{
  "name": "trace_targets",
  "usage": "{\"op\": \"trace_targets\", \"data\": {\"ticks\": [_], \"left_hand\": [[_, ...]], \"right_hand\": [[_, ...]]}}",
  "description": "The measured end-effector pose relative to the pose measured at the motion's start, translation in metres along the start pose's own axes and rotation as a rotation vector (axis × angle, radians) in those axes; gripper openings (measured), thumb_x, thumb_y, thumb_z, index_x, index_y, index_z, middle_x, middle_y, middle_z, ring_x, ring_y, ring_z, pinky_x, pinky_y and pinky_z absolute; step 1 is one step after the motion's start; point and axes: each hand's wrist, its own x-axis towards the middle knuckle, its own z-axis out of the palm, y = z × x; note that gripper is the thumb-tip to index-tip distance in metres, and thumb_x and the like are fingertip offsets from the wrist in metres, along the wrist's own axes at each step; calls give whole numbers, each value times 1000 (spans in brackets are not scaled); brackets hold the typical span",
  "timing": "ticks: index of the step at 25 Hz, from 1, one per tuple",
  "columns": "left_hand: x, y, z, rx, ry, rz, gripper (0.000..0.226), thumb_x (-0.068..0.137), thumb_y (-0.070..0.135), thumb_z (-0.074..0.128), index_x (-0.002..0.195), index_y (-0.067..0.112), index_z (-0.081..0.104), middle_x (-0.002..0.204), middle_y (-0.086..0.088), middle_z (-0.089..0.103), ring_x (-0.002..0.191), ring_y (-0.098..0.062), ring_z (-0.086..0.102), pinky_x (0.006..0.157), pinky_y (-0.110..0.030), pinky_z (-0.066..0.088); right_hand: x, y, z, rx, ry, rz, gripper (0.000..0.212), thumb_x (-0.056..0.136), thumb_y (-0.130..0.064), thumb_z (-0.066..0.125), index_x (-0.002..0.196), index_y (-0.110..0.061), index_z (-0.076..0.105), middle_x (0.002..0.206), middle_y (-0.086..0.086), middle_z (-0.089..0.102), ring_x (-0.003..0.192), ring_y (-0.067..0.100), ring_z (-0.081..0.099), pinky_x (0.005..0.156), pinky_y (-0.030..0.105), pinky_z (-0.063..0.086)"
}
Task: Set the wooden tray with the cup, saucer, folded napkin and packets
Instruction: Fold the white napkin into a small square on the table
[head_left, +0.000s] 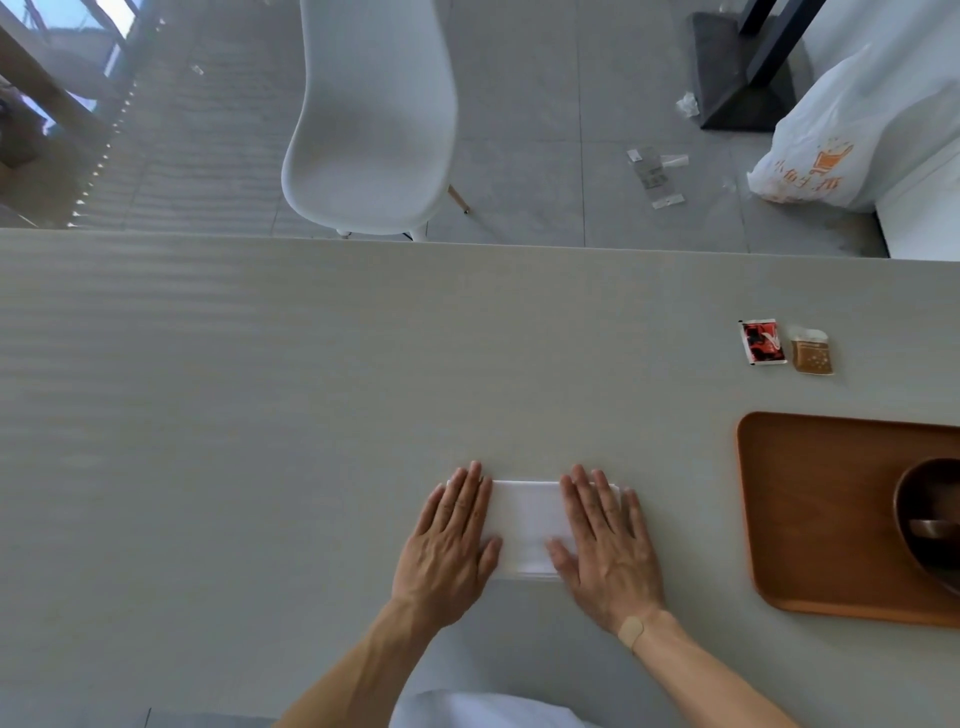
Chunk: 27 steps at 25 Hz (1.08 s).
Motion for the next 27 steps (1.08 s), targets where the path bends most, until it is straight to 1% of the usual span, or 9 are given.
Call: {"op": "trace_targets", "data": {"ticks": [4, 7, 10, 14, 16, 19, 21, 24, 27], "left_hand": [[-3, -14, -6, 39, -43, -25, 66, 102, 47, 22, 154, 8, 15, 164, -10, 10, 151, -24, 9, 120, -41, 15], [-3, -10, -11, 74, -64, -29, 68, 101, 48, 22, 154, 8, 15, 164, -9, 8, 151, -24, 10, 119, -45, 12], [1, -6, -23, 65, -6, -22, 67, 100, 45, 29, 154, 8, 18, 164, -8, 11, 151, -24, 8, 119, -49, 9], [24, 31, -30, -26, 35, 34, 57, 102, 33, 28, 153, 8, 23, 162, -8, 14, 150, -25, 11, 121, -44, 11], [29, 46, -25, -47, 25, 25, 56, 101, 31, 27, 150, 5, 30, 160, -12, 22, 148, -28, 19, 122, -45, 19], [25, 46, -10, -29, 33, -15, 56, 101, 32, 26, 150, 5, 31, 159, -12, 24, 148, -28, 20, 120, -46, 19], [24, 37, -5, -22, 38, 27, 57, 102, 34, 30, 151, 5, 28, 161, -12, 21, 149, -27, 17, 118, -43, 19], [18, 16, -2, -4, 16, 51, 61, 102, 39, 33, 153, 6, 23, 162, -11, 19, 150, -24, 14, 119, -43, 19], [8, -12, -3, 18, 14, 30, 62, 103, 41, 26, 154, 8, 18, 163, -10, 17, 151, -23, 11, 121, -42, 16]], "right_hand": [[-7, 10, -3, -24, -8, 67, 71, 95, -54, 22, 153, -13, 18, 162, 2, 15, 149, 26, 14, 117, 53, 15], [-6, 7, -8, -46, -23, 71, 72, 94, -54, 27, 153, -14, 15, 162, 0, 12, 149, 24, 9, 117, 56, 10], [-4, 8, -14, -49, 39, 2, 67, 96, -48, 32, 153, -15, 19, 162, 0, 14, 150, 24, 4, 117, 56, 10], [15, -12, -18, -21, 47, -116, 56, 99, -35, 31, 150, -13, 30, 159, 4, 25, 148, 27, 16, 116, 50, 16], [20, -25, -16, -27, 20, -103, 55, 99, -34, 28, 149, -11, 33, 158, 4, 27, 146, 29, 23, 114, 49, 18], [15, -33, -8, -11, -6, -19, 58, 97, -36, 29, 151, -14, 28, 159, 1, 23, 146, 29, 23, 114, 49, 18], [15, -29, -6, -11, -16, 6, 61, 97, -42, 29, 152, -16, 24, 160, 1, 19, 148, 27, 18, 116, 47, 16], [8, -5, -5, -22, -6, 39, 67, 96, -51, 29, 152, -16, 24, 161, 0, 18, 148, 25, 18, 117, 48, 16], [0, 17, -5, -35, -10, 59, 66, 96, -49, 26, 153, -17, 20, 162, -2, 14, 148, 27, 17, 117, 51, 15]]}}
